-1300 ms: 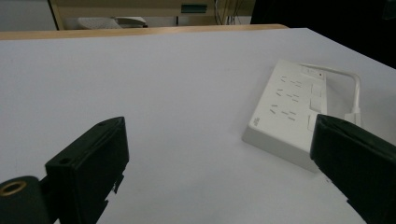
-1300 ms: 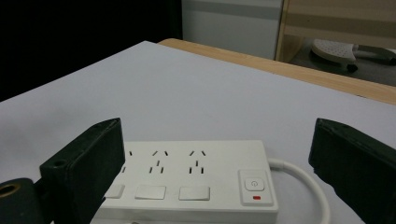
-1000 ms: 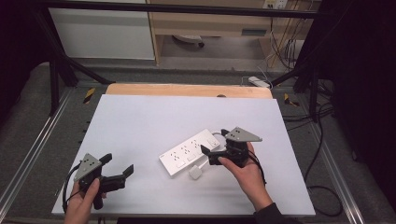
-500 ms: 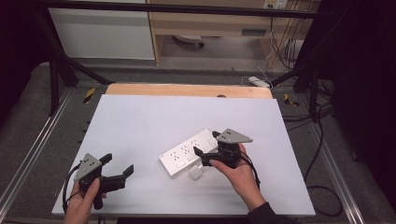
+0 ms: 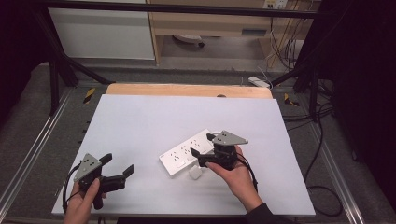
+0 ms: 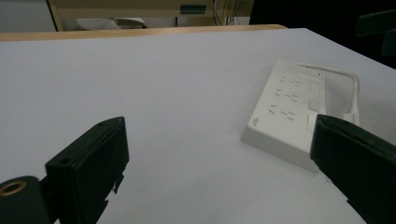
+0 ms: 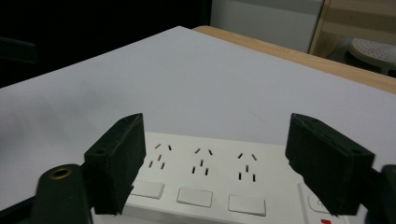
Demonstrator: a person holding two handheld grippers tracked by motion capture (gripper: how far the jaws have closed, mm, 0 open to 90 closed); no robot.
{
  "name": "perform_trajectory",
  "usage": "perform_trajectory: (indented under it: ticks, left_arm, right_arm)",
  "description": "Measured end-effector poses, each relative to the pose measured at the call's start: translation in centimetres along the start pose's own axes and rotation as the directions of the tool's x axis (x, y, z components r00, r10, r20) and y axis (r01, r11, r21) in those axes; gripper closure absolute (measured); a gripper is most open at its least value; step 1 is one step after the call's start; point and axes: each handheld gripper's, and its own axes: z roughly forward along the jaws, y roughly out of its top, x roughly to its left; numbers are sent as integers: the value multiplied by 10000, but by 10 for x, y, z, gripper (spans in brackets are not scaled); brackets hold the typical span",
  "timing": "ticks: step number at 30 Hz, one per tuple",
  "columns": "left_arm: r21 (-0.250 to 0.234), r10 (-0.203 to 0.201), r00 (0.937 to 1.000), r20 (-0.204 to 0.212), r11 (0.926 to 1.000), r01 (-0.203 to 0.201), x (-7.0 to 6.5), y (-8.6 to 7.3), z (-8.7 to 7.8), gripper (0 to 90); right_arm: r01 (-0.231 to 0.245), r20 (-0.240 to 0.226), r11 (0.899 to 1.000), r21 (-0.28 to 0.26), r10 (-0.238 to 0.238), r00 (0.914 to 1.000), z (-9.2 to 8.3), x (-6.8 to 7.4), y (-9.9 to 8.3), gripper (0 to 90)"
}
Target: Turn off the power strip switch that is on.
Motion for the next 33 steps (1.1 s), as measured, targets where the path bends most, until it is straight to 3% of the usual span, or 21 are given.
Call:
perform_trajectory:
  ticks: [7, 19, 33]
  left_arm:
    - [-5, 0, 10000, 5, 10000, 0, 0, 0, 0, 43]
    - [-6, 15, 10000, 1, 10000, -15, 0, 0, 0, 43]
    - [20, 92, 10000, -27, 10000, -92, -1, 0, 0, 43]
  right_arm:
    - [124, -44, 9999, -62, -125, 9999, 1, 4, -1, 371]
    - [-10, -313, 10000, -49, 8, 9995, 3, 7, -1, 486]
    - [445, -608, 9990, 1, -444, 9972, 9, 17, -6, 697]
